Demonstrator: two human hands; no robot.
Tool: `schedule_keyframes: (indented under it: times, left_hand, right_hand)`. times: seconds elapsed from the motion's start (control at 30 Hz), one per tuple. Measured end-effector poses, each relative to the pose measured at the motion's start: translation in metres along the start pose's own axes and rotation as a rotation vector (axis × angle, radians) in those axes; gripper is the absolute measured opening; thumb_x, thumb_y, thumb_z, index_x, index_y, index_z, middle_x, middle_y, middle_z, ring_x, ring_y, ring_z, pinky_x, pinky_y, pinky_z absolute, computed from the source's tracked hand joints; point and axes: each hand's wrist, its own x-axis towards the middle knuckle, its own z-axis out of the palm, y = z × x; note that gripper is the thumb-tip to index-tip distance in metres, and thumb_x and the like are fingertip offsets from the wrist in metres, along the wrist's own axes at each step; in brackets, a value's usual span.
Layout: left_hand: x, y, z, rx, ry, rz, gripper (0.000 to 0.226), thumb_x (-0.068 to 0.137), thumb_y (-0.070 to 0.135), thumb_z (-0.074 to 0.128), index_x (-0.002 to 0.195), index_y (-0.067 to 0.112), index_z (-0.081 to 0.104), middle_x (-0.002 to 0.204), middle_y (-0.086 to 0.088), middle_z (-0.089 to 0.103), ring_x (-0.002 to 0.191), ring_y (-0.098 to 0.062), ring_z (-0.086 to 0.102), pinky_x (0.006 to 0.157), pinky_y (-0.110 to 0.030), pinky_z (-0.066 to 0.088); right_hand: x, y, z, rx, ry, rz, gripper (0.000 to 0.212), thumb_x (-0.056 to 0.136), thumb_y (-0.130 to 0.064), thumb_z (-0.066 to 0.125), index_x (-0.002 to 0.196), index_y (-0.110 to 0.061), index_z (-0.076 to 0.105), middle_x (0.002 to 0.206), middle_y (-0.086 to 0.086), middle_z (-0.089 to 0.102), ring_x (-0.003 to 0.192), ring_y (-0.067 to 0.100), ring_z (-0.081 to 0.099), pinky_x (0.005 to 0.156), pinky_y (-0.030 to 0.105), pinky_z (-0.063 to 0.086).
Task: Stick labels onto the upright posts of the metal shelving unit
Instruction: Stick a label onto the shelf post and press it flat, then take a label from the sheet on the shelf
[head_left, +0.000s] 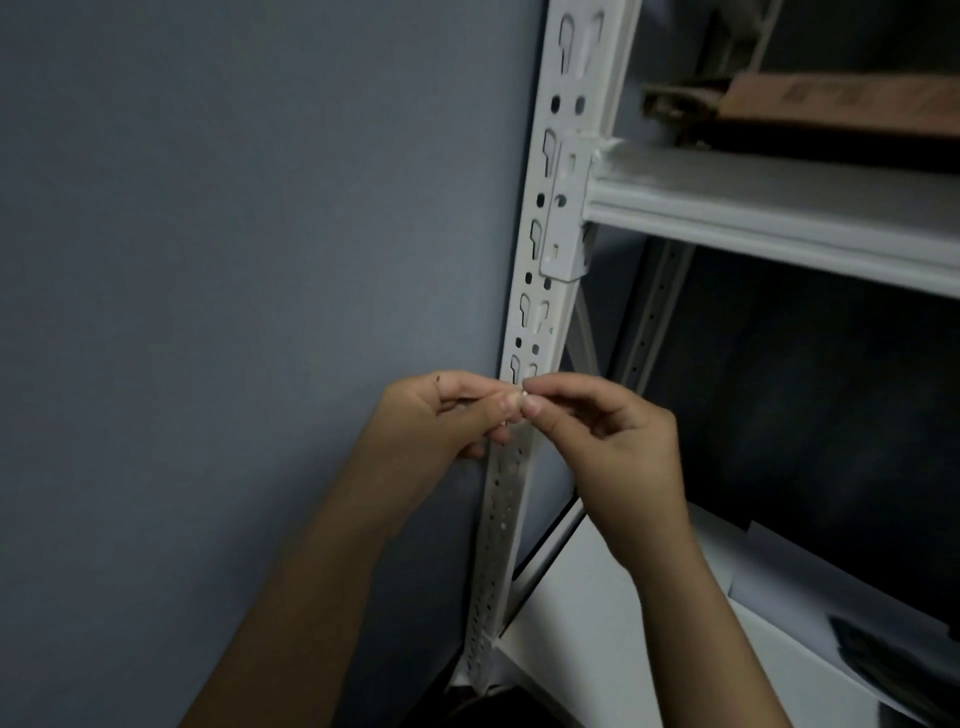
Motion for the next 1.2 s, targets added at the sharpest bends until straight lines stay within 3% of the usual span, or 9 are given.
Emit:
schedule_keyframes:
  times: [0.2, 0.5, 0.6, 0.67, 0.77, 0.87, 1.03, 1.13, 1.2]
  left_hand:
    - [-0.032, 0.047, 0.006, -0.135, 0.034, -0.125, 0.003, 0.079, 0.022, 0.071, 0.080, 0.019, 0.072, 0.070, 0.006, 0.071, 0.061, 0.004, 0.062, 0.051, -0.009, 0.045]
    - [-0.078, 0.078, 0.012, -0.275, 0.134, -0.245, 0.006, 0.082, 0.014, 0.071, 0.078, 0.017, 0.067, 0.070, 0.004, 0.069, 0.058, 0.002, 0.063, 0.048, -0.012, 0.046]
    - [-0.087, 0.092, 0.012, -0.268, 0.108, -0.215, 0.007, 0.081, 0.014, 0.072, 0.077, 0.017, 0.067, 0.068, 0.005, 0.069, 0.059, 0.001, 0.063, 0.048, -0.012, 0.046]
    - [-0.092, 0.103, 0.011, -0.174, 0.088, -0.129, 0.009, 0.080, 0.014, 0.072, 0.075, 0.018, 0.066, 0.066, 0.008, 0.068, 0.061, 0.000, 0.062, 0.049, -0.011, 0.045]
    - [-0.099, 0.119, 0.011, 0.029, 0.097, 0.111, 0.009, 0.078, 0.013, 0.074, 0.074, 0.019, 0.069, 0.064, 0.009, 0.067, 0.062, -0.001, 0.059, 0.052, -0.012, 0.046]
    - [-0.102, 0.131, 0.012, 0.181, 0.112, 0.304, 0.011, 0.076, 0.017, 0.076, 0.081, 0.026, 0.071, 0.071, 0.012, 0.069, 0.064, -0.002, 0.061, 0.057, -0.015, 0.048]
    - [-0.106, 0.146, 0.017, 0.607, 0.069, 0.707, 0.016, 0.083, 0.032, 0.067, 0.096, 0.029, 0.075, 0.086, 0.017, 0.067, 0.079, -0.002, 0.063, 0.070, -0.032, 0.053]
    - [-0.107, 0.161, 0.029, 0.564, 0.116, 0.758, 0.012, 0.082, 0.032, 0.067, 0.091, 0.031, 0.075, 0.086, 0.016, 0.068, 0.080, -0.003, 0.064, 0.072, -0.034, 0.054]
    - [-0.105, 0.171, 0.042, 0.430, 0.118, 0.709, 0.011, 0.082, 0.024, 0.071, 0.083, 0.034, 0.074, 0.085, 0.013, 0.069, 0.079, -0.002, 0.064, 0.073, -0.028, 0.054]
  right_hand:
    - [-0.020, -0.056, 0.004, 0.102, 0.036, 0.010, 0.020, 0.080, 0.007, 0.068, 0.082, -0.013, 0.072, 0.072, -0.004, 0.073, 0.071, 0.006, 0.069, 0.068, 0.014, 0.052]
    - [-0.051, -0.108, 0.009, -0.276, -0.011, -0.030, 0.016, 0.082, 0.000, 0.070, 0.089, -0.013, 0.076, 0.083, -0.005, 0.074, 0.077, 0.007, 0.071, 0.076, 0.020, 0.057]
    - [-0.053, -0.128, 0.009, -0.094, -0.017, 0.101, 0.012, 0.083, 0.005, 0.067, 0.084, -0.006, 0.072, 0.074, 0.004, 0.072, 0.067, 0.008, 0.070, 0.067, 0.015, 0.055]
    - [-0.053, -0.141, 0.008, 0.129, -0.009, 0.223, 0.015, 0.083, 0.011, 0.064, 0.082, -0.003, 0.069, 0.067, 0.009, 0.070, 0.060, 0.010, 0.068, 0.062, 0.015, 0.054]
    - [-0.054, -0.160, 0.001, 0.400, -0.033, 0.358, 0.021, 0.082, 0.013, 0.061, 0.096, -0.002, 0.060, 0.068, 0.013, 0.069, 0.057, 0.014, 0.067, 0.059, 0.017, 0.055]
    - [-0.058, -0.175, -0.006, 0.395, -0.077, 0.343, 0.028, 0.081, 0.011, 0.064, 0.103, -0.004, 0.055, 0.073, 0.016, 0.071, 0.063, 0.019, 0.070, 0.064, 0.020, 0.058]
    - [-0.061, -0.196, -0.019, 0.382, -0.086, 0.316, 0.011, 0.078, 0.008, 0.063, 0.089, 0.004, 0.062, 0.074, 0.015, 0.072, 0.066, 0.018, 0.071, 0.064, 0.019, 0.058]
    - [-0.062, -0.207, -0.025, 0.457, -0.066, 0.304, 0.011, 0.076, 0.004, 0.063, 0.086, 0.003, 0.066, 0.072, 0.012, 0.072, 0.063, 0.013, 0.070, 0.061, 0.016, 0.056]
    - [-0.061, -0.213, -0.029, 0.535, -0.030, 0.278, 0.011, 0.078, 0.003, 0.062, 0.088, 0.002, 0.065, 0.071, 0.010, 0.072, 0.062, 0.010, 0.069, 0.061, 0.015, 0.056]
